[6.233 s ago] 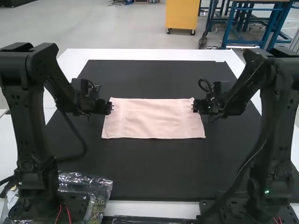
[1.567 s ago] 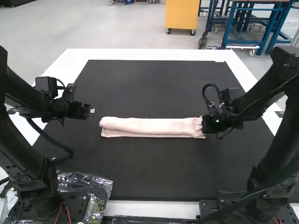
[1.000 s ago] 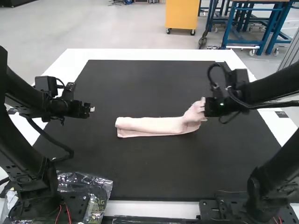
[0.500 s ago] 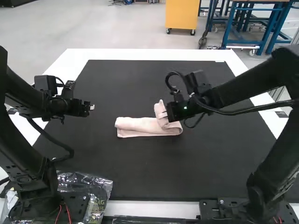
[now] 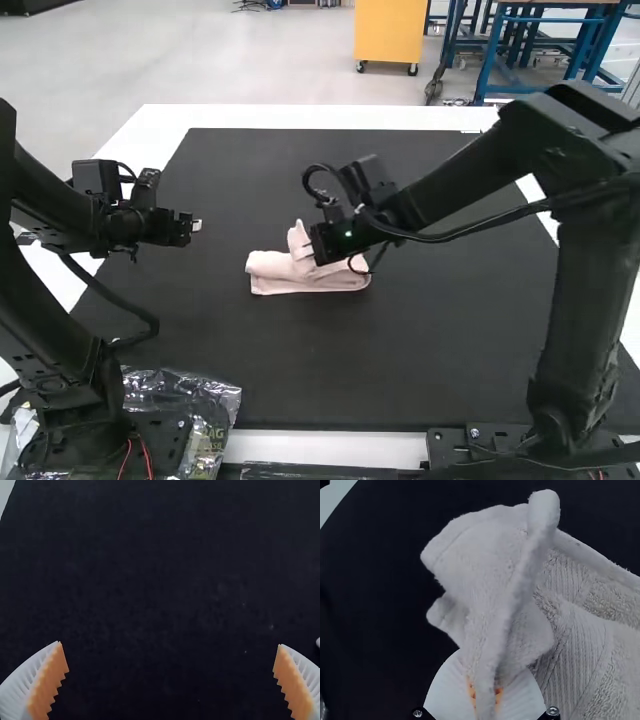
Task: Fold the towel.
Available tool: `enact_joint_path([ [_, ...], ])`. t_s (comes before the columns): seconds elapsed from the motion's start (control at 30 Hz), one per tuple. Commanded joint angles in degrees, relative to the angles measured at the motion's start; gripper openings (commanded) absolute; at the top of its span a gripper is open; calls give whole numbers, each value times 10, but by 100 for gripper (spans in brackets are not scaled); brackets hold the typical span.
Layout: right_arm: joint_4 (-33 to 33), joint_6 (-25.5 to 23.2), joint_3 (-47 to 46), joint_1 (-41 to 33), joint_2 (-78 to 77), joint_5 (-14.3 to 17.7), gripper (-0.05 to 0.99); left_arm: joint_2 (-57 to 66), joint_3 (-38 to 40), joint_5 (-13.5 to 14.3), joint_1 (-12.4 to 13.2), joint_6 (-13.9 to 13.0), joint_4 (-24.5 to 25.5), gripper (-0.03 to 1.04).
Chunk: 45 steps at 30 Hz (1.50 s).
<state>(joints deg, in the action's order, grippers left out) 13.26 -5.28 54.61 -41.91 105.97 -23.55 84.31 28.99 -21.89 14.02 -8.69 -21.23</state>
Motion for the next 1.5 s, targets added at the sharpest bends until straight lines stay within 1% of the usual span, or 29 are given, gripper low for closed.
enact_joint_path([
  [0.0,12,-10,30,-15,18,11,-2,-9,-4,-3,4,-1,-5,97],
  [0.37,15,-15,88,-41,85,13,-2,-9,-4,-9,5,-4,-9,97],
  [0.4,15,-16,95,-43,91,12,1,-10,-4,-8,5,-4,-9,97],
  [0.47,14,-18,108,-48,96,11,29,-9,-4,-8,6,-4,-10,97],
  [0.5,14,-21,112,-50,96,9,39,-9,-4,-8,6,-5,-11,97],
  [0.6,14,-28,131,-59,95,-8,64,-9,-4,-7,6,-2,-21,97],
  [0.67,13,-31,144,-63,91,-9,74,-9,-4,-6,6,-1,-30,97],
  [0.7,12,-31,149,-63,88,-9,76,-9,-4,-6,6,2,-34,97],
  [0.73,13,-30,153,-62,84,-10,76,-9,-4,-5,6,3,-36,97],
  [0.8,13,-34,154,-58,70,-26,76,-10,-3,-5,6,5,-41,97],
  [0.9,14,-38,148,-49,46,-26,75,-10,-4,-4,6,15,-43,97],
  [1.1,23,-40,114,-1,-3,-35,75,-10,-4,0,4,18,-46,97],
  [1.13,26,-37,105,8,-9,-39,66,-10,-4,0,3,18,-46,97],
  [1.17,34,-33,92,15,-12,-43,52,-10,-4,0,3,18,-46,97],
  [1.2,48,-34,80,22,-15,-45,32,-10,-4,2,2,17,-45,97],
  [1.23,66,-34,66,27,-16,-51,6,-10,-4,3,2,18,-44,97],
  [1.27,84,-39,54,32,-16,-49,-2,-10,-4,4,2,18,-44,97],
  [1.37,92,-32,29,35,-15,-54,-2,-10,-4,4,2,18,-43,97],
  [1.47,104,-10,7,34,-6,-55,-2,-9,-4,4,2,19,-43,97],
])
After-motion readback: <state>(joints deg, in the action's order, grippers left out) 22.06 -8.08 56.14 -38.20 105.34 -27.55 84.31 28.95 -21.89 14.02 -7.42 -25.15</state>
